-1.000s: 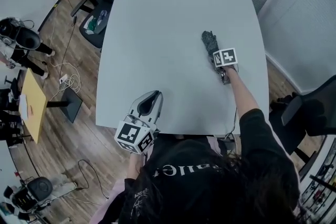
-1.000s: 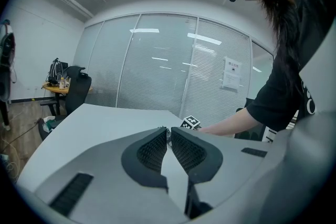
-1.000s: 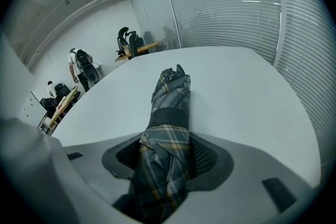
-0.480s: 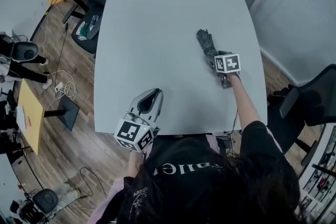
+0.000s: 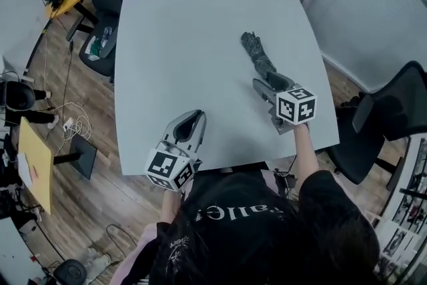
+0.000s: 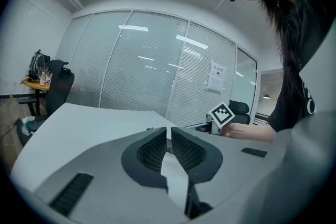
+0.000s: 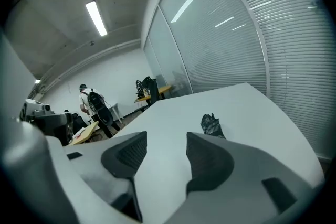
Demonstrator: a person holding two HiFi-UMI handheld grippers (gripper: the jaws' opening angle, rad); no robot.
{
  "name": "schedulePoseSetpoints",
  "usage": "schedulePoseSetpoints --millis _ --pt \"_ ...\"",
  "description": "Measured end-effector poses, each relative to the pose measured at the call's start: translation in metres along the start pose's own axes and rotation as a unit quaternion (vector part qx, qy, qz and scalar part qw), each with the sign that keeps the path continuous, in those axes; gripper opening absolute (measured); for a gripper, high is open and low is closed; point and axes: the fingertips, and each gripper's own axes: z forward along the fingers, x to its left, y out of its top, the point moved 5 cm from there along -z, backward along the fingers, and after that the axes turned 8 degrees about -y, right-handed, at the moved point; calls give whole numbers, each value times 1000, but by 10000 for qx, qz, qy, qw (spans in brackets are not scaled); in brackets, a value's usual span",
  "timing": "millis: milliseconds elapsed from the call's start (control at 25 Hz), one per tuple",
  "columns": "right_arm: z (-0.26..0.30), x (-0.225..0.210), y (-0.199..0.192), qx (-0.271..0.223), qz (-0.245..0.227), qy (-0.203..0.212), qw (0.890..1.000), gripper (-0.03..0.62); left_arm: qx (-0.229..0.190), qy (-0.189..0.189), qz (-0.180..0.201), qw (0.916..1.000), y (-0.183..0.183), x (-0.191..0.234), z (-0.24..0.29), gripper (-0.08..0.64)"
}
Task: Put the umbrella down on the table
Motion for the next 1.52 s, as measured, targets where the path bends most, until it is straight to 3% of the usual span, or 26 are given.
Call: schedulePoseSetpoints --millis 280,880,1520 --pt "-47 66 -12 -504 166 44 9986 187 -4 -213 58 9998 -5 4 -26 32" --pt "-92 177 -57 -871 470 -11 9951 64 16 -798 183 9966 -22 -3 -86 32" --pt "-106 237 -81 -913 426 52 9949 29 -95 -948 158 9953 -36 -5 -136 32"
